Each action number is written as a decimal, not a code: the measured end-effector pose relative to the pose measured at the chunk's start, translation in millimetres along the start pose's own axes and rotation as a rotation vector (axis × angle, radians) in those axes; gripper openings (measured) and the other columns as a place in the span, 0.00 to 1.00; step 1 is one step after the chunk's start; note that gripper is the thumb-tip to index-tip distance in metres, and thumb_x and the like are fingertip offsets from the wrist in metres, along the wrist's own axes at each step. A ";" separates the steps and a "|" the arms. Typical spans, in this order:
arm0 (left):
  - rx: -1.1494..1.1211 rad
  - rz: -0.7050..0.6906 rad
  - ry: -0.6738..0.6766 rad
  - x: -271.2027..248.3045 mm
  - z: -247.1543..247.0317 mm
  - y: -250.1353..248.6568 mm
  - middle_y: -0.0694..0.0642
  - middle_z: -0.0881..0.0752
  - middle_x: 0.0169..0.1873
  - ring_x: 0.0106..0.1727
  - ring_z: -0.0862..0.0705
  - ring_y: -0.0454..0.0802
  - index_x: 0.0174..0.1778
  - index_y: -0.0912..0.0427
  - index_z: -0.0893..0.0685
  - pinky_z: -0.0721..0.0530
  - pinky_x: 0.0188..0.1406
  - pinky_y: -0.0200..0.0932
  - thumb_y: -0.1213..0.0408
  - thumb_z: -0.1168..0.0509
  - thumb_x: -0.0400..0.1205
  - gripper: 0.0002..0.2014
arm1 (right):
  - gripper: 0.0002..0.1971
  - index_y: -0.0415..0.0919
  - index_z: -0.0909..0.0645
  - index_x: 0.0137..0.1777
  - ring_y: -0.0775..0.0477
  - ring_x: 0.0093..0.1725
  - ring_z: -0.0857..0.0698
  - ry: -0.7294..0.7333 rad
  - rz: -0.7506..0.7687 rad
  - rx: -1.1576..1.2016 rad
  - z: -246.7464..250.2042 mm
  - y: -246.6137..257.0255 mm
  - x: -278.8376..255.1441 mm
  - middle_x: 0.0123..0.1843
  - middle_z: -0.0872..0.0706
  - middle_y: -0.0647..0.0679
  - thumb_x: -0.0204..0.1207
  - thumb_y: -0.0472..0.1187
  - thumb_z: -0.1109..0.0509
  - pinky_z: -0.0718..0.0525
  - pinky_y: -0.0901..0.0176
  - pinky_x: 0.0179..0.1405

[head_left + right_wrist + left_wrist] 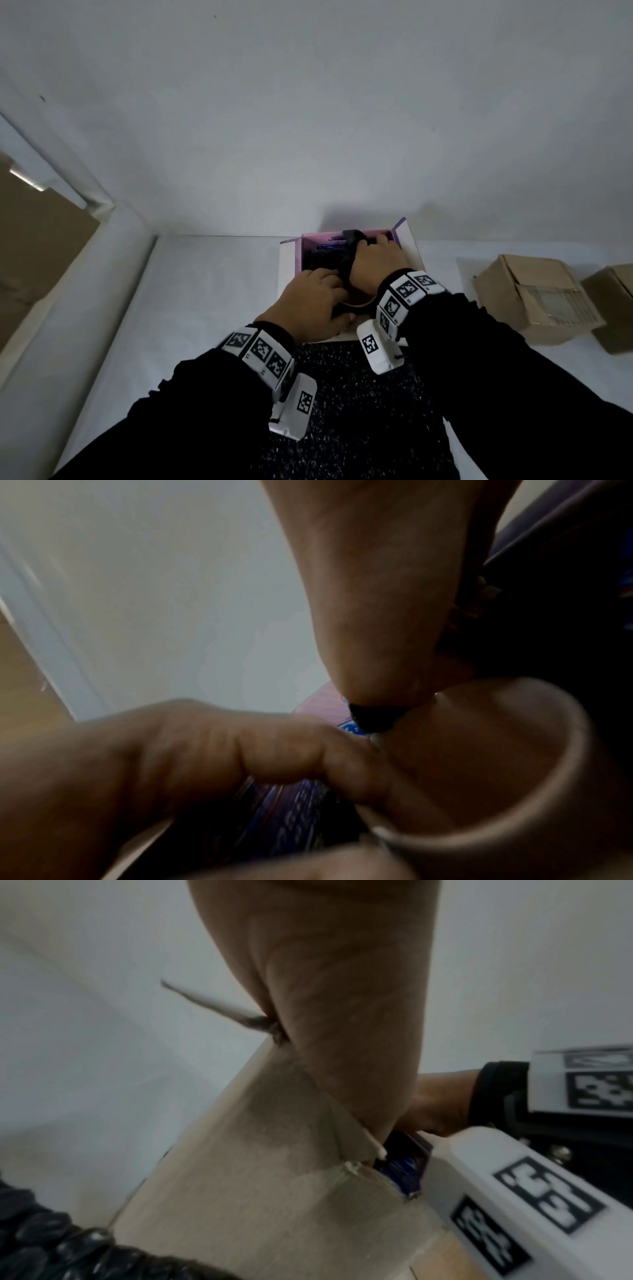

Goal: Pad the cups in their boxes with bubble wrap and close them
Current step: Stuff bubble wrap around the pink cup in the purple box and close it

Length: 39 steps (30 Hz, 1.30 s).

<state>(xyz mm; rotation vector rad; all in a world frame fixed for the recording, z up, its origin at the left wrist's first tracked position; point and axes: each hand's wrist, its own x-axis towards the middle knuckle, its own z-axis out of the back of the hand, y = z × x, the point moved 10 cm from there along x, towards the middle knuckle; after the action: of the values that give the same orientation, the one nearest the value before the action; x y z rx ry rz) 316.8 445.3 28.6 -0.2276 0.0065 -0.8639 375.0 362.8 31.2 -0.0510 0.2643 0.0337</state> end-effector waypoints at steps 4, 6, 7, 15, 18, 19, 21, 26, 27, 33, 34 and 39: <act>-0.027 0.009 -0.056 -0.7 1.9 1.2 0.53 0.16 0.58 0.55 0.17 0.54 0.52 0.55 0.14 0.24 0.52 0.48 0.39 0.41 0.75 0.25 | 0.16 0.35 0.18 0.61 0.37 0.63 0.18 0.141 0.061 -0.020 -8.9 2.3 10.9 0.62 0.15 0.38 0.82 0.35 0.45 0.20 0.48 0.57; -0.081 0.021 -0.060 1.6 3.8 4.6 0.54 0.20 0.61 0.52 0.18 0.54 0.54 0.56 0.17 0.22 0.49 0.47 0.40 0.37 0.74 0.24 | 0.14 0.34 0.17 0.57 0.37 0.56 0.14 0.082 0.099 -0.017 4.5 3.6 12.9 0.58 0.13 0.38 0.80 0.32 0.43 0.18 0.50 0.51; -0.099 0.027 -0.064 2.2 4.5 6.3 0.54 0.21 0.61 0.51 0.18 0.53 0.54 0.56 0.17 0.21 0.48 0.47 0.40 0.36 0.73 0.24 | 0.12 0.35 0.17 0.54 0.37 0.54 0.13 0.007 0.109 -0.014 14.9 3.4 12.1 0.55 0.13 0.38 0.79 0.33 0.41 0.19 0.51 0.49; -0.130 0.051 -0.174 -0.6 14.5 4.7 0.53 0.22 0.55 0.44 0.20 0.50 0.48 0.55 0.19 0.23 0.41 0.44 0.43 0.31 0.69 0.21 | 0.11 0.37 0.20 0.54 0.37 0.51 0.13 -0.097 0.030 0.230 11.9 -4.5 2.4 0.52 0.13 0.40 0.74 0.39 0.35 0.18 0.52 0.45; -0.148 0.050 -0.199 -1.3 18.2 5.1 0.53 0.24 0.53 0.43 0.22 0.50 0.47 0.56 0.22 0.24 0.40 0.44 0.44 0.30 0.68 0.21 | 0.14 0.37 0.18 0.54 0.38 0.53 0.13 0.172 0.053 0.184 -20.0 3.9 1.3 0.55 0.12 0.39 0.79 0.45 0.39 0.17 0.51 0.50; -0.147 0.052 -0.196 -1.4 18.0 5.7 0.52 0.24 0.53 0.44 0.22 0.50 0.46 0.56 0.22 0.24 0.40 0.44 0.43 0.30 0.68 0.21 | 0.15 0.36 0.18 0.54 0.39 0.53 0.13 0.165 0.060 0.178 -18.3 5.3 1.2 0.55 0.12 0.39 0.79 0.46 0.39 0.18 0.51 0.49; -0.120 0.057 -0.184 -2.0 15.8 6.5 0.51 0.23 0.50 0.44 0.22 0.50 0.46 0.55 0.22 0.26 0.41 0.44 0.42 0.31 0.69 0.21 | 0.13 0.36 0.18 0.53 0.38 0.52 0.13 0.026 0.034 0.190 0.2 1.7 3.3 0.54 0.12 0.39 0.80 0.44 0.40 0.21 0.54 0.45; -0.042 0.047 -0.198 -4.0 16.4 1.6 0.50 0.21 0.44 0.42 0.23 0.50 0.45 0.54 0.21 0.30 0.41 0.44 0.41 0.34 0.74 0.19 | 0.18 0.38 0.22 0.58 0.37 0.53 0.15 0.001 0.033 0.348 -2.1 3.8 12.9 0.56 0.14 0.39 0.85 0.48 0.49 0.23 0.51 0.46; -0.037 0.046 -0.197 -3.9 16.6 1.1 0.50 0.20 0.45 0.42 0.22 0.50 0.46 0.53 0.21 0.30 0.41 0.44 0.41 0.34 0.74 0.19 | 0.22 0.38 0.20 0.60 0.37 0.56 0.16 0.067 0.035 0.362 -12.2 4.7 12.7 0.59 0.13 0.38 0.86 0.50 0.51 0.22 0.50 0.51; -0.018 -0.062 -0.170 -12.1 22.9 -13.9 0.52 0.18 0.51 0.54 0.22 0.52 0.50 0.56 0.18 0.27 0.52 0.47 0.36 0.37 0.74 0.25 | 0.19 0.39 0.17 0.57 0.39 0.55 0.15 -0.074 0.004 0.496 2.5 -10.3 -9.8 0.55 0.12 0.39 0.85 0.51 0.44 0.19 0.50 0.56; 0.014 -0.081 -0.152 -15.9 21.1 -17.0 0.53 0.17 0.53 0.58 0.22 0.53 0.51 0.56 0.17 0.26 0.56 0.50 0.35 0.37 0.73 0.26 | 0.17 0.39 0.16 0.57 0.40 0.53 0.15 -0.139 0.013 0.513 11.1 -12.7 -17.8 0.54 0.11 0.40 0.84 0.49 0.42 0.18 0.50 0.56; 0.243 -0.102 -0.149 -36.8 11.1 -34.8 0.55 0.16 0.49 0.51 0.19 0.59 0.52 0.53 0.13 0.23 0.50 0.54 0.52 0.35 0.74 0.15 | 0.08 0.45 0.14 0.53 0.46 0.47 0.14 -0.414 0.089 0.689 45.3 -31.9 -74.6 0.48 0.10 0.48 0.79 0.43 0.34 0.15 0.49 0.52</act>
<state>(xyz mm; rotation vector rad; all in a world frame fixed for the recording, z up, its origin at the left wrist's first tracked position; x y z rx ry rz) 267.7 453.4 43.2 -0.0636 -0.2494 -0.9386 316.1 331.5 95.9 0.6480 -0.1460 0.0391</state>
